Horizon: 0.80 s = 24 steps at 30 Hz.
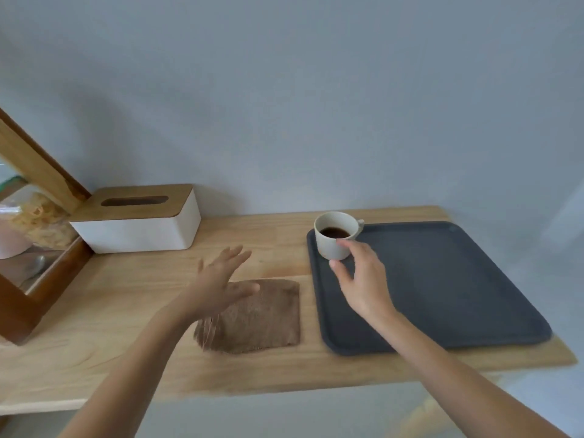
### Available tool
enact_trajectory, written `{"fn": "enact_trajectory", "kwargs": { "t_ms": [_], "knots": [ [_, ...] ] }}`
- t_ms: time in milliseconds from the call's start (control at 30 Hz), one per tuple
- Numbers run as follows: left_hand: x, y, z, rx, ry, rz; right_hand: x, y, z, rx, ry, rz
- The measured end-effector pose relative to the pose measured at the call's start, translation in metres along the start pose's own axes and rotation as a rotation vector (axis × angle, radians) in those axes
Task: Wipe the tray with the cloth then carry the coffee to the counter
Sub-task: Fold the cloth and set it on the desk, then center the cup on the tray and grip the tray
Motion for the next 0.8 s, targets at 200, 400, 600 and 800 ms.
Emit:
{"fn": "enact_trajectory", "kwargs": {
  "t_ms": [200,400,600,800],
  "knots": [
    [0.026,0.068,0.094,0.045,-0.437,-0.02,-0.039,0.068,0.074,0.236,0.016,-0.239],
    [0.056,0.098,0.126,-0.017,-0.606,0.094,-0.039,0.086,0.098,0.17,0.255,-0.364],
    [0.06,0.096,0.143,0.009,-0.639,0.067,-0.06,0.075,0.107,0.105,0.214,-0.326],
    [0.069,0.083,0.193,0.065,-0.679,0.0,-0.114,0.059,0.13,0.09,0.189,-0.304]
  ]
}}
Point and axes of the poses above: each hand's wrist, its own y-axis towards the middle knuckle, its own x-axis out of the palm, z = x × y, the point moved 1 cm from there along y, towards the middle knuckle, and after that the axes turned 13 degrees about -x, right-handed, at the moved point
